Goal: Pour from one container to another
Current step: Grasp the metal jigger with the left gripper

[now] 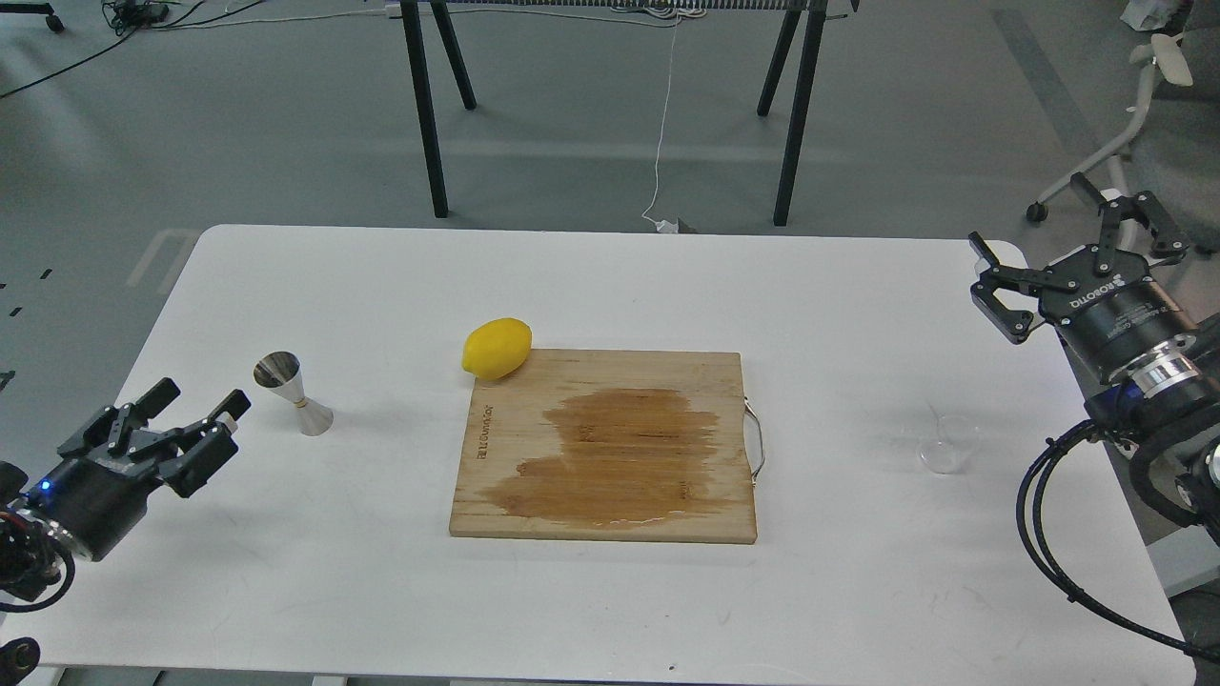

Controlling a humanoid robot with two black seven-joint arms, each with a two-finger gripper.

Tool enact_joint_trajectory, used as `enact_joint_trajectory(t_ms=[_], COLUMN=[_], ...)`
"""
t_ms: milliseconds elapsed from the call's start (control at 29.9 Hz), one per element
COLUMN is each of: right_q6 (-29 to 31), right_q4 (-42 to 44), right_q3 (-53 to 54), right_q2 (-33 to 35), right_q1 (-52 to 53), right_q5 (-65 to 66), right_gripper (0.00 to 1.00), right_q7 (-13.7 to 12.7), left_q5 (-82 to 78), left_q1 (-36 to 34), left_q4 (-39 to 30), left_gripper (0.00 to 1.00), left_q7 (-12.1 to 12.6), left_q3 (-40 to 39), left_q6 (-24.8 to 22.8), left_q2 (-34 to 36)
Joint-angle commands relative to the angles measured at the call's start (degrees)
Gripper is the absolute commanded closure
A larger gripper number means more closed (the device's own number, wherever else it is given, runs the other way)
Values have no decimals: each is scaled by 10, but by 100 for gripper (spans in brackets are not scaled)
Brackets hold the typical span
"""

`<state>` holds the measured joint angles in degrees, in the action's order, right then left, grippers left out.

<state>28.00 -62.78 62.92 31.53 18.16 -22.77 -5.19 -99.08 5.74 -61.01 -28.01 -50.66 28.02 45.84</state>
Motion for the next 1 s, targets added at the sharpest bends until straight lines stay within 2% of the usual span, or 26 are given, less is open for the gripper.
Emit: enact_joint_trajectory(t_ms=[0, 134, 401, 836, 970], right_q6=[0, 0, 0, 0, 0], right_q4=[-1, -2, -2, -3, -3], right_q3=[1, 1, 3, 3, 4], right_q2=[-1, 0, 0, 6, 6], right_q1=[-4, -6, -9, -11, -10], right_q5=[0, 0, 0, 0, -1], right_gripper=[2, 2, 2, 2, 2], right_q7=[0, 0, 0, 0, 0], left_q5=[-1, -1, 1, 4, 7], left_q1=[2, -10, -78, -145, -167], left_q4=[33, 78, 146, 227, 249], left_gripper=[1, 1, 1, 1, 1], left_q7=[0, 0, 0, 0, 0], left_q3=[5, 20, 81, 87, 115], left_q6=[0, 0, 0, 0, 0], left_q2=[-29, -57, -120, -171, -181])
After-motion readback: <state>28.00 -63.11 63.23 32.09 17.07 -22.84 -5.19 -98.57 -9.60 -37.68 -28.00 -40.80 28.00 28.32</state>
